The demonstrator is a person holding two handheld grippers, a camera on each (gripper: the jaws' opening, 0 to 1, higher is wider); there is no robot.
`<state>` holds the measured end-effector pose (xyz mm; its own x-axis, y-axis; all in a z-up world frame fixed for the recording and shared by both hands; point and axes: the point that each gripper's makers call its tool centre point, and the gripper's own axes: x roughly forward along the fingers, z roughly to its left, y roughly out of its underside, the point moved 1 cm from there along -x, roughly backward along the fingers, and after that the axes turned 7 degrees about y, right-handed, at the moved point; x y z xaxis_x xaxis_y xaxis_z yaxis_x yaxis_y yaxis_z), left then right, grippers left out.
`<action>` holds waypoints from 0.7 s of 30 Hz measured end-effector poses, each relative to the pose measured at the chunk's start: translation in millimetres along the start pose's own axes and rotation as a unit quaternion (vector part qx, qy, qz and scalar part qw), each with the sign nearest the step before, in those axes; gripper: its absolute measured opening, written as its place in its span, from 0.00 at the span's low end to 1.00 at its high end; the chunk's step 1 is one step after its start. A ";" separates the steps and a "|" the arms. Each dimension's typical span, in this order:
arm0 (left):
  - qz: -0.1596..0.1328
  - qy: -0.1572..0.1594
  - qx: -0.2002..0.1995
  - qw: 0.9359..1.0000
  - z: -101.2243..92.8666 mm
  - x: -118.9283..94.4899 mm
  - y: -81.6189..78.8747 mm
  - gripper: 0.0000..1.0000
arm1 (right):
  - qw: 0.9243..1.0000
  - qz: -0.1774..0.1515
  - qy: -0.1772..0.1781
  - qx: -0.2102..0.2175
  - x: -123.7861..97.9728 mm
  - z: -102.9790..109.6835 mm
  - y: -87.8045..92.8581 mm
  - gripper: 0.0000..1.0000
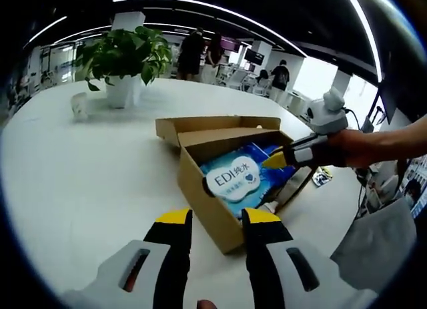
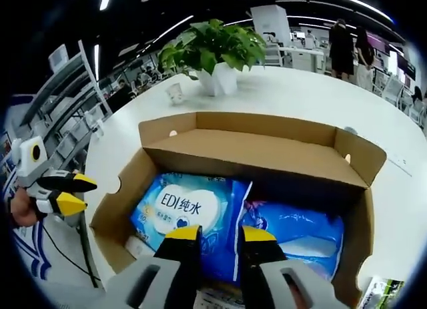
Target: Operate the shoe box by opening the lid, removing the specified soft item, and placing it in the target area until the item is outside and the box remains undamaged.
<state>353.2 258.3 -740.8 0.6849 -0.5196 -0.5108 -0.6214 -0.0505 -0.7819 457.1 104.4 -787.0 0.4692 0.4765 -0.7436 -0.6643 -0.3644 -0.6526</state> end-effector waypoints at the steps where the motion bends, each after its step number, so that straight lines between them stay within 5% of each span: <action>1: -0.001 0.000 -0.001 1.000 0.3 -0.4 0.0 0.30 | 1.000 0.003 0.002 -0.001 1.7 -0.4 0.1 0.17; 10: -0.004 -0.003 -0.011 1.000 5.2 -6.7 4.9 0.29 | 0.999 0.014 0.038 -0.013 4.0 -6.2 0.4 0.03; 21: -0.004 0.001 -0.008 1.000 0.7 -3.5 2.2 0.29 | 0.999 0.014 0.034 -0.013 -4.7 0.7 0.5 0.00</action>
<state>349.8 260.5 -741.0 0.6892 -0.5205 -0.5040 -0.6219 -0.0680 -0.7801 454.2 102.6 -783.7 0.4895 0.4100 -0.7696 -0.6629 -0.3983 -0.6339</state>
